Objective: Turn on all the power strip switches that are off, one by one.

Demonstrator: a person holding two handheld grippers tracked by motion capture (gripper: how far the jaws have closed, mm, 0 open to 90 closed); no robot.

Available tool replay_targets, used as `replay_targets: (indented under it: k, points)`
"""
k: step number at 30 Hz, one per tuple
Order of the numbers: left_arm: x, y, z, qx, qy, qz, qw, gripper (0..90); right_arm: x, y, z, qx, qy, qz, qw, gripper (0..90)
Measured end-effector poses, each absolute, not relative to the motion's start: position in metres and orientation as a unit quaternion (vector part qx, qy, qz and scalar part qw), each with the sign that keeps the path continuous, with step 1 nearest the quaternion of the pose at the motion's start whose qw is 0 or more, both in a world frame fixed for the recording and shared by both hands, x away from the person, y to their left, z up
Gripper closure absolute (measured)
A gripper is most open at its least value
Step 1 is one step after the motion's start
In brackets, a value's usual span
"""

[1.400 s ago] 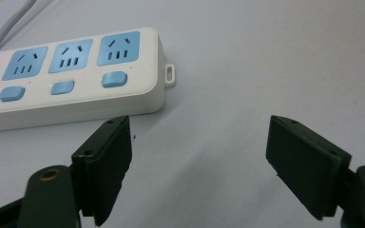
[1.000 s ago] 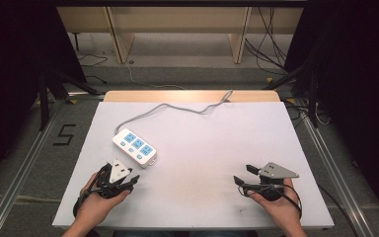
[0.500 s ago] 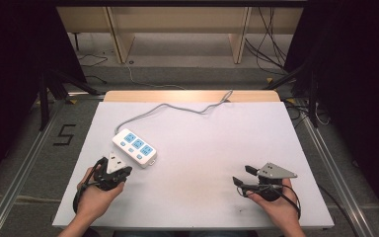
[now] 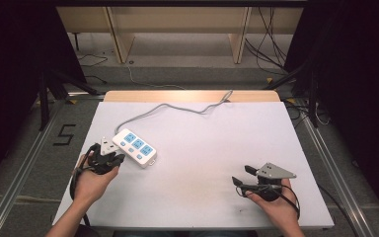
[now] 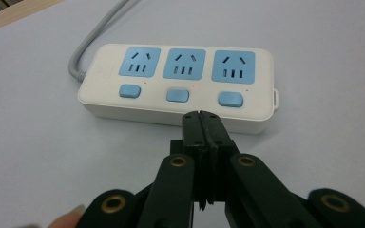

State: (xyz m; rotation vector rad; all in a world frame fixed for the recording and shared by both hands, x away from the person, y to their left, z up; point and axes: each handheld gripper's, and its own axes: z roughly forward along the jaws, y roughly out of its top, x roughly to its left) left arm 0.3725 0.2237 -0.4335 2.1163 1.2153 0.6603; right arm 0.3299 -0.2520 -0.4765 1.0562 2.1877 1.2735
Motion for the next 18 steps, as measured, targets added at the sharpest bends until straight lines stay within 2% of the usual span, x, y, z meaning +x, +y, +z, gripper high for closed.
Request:
replay_targets:
  k: [18]
  points:
    - [0.396,0.231,-0.426,0.789,0.484,0.254,0.282,89.8,0.329,-0.250,-0.476,0.371,0.785,0.455,0.199,35.8]
